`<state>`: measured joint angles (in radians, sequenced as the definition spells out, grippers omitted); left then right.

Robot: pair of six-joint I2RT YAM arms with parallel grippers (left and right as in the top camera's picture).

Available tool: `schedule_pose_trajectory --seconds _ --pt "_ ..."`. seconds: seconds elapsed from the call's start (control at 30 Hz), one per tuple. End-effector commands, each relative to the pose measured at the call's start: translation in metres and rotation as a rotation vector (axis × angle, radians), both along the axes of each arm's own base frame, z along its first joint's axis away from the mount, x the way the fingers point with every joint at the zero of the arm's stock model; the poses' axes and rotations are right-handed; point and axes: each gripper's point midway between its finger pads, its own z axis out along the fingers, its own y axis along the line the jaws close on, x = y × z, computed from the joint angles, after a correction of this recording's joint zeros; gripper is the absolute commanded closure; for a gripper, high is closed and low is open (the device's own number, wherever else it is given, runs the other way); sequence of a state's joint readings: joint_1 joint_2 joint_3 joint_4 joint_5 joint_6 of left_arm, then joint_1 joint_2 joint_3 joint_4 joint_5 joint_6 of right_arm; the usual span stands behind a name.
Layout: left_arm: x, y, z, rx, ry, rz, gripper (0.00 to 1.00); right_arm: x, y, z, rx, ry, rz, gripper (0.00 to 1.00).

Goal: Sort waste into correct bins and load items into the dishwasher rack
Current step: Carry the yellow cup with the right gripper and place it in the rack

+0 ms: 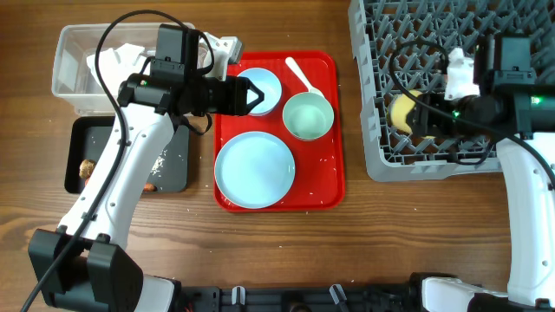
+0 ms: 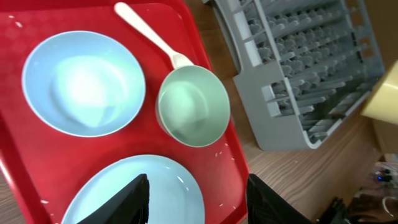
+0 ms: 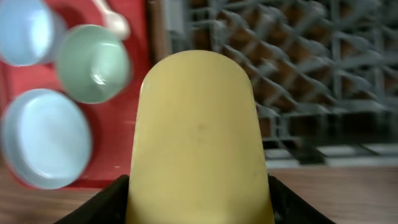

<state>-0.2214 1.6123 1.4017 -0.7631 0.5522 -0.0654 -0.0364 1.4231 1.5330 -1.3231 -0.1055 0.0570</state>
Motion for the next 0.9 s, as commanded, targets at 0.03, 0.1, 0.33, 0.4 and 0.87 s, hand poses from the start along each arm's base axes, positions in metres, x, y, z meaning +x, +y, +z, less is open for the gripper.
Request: schedule_pose_trajectory --seconds 0.03,0.1,0.33,0.4,0.87 --pt "0.004 0.004 -0.005 0.028 -0.001 0.014 0.52 0.003 -0.025 -0.018 -0.105 0.085 -0.106 0.45" --pt "0.003 0.004 -0.005 0.028 0.001 0.014 0.52 0.002 -0.025 -0.032 -0.103 0.149 -0.114 0.45" --pt "0.002 0.004 -0.006 0.03 0.008 0.013 0.52 0.006 -0.018 -0.074 -0.076 0.318 -0.095 0.44" --pt "0.002 0.004 -0.006 0.031 0.009 0.013 0.52 0.005 -0.016 -0.085 -0.078 0.363 -0.086 0.44" --pt "0.002 0.004 -0.006 0.031 0.01 0.013 0.48 0.031 0.004 -0.106 -0.039 0.335 -0.041 0.16"
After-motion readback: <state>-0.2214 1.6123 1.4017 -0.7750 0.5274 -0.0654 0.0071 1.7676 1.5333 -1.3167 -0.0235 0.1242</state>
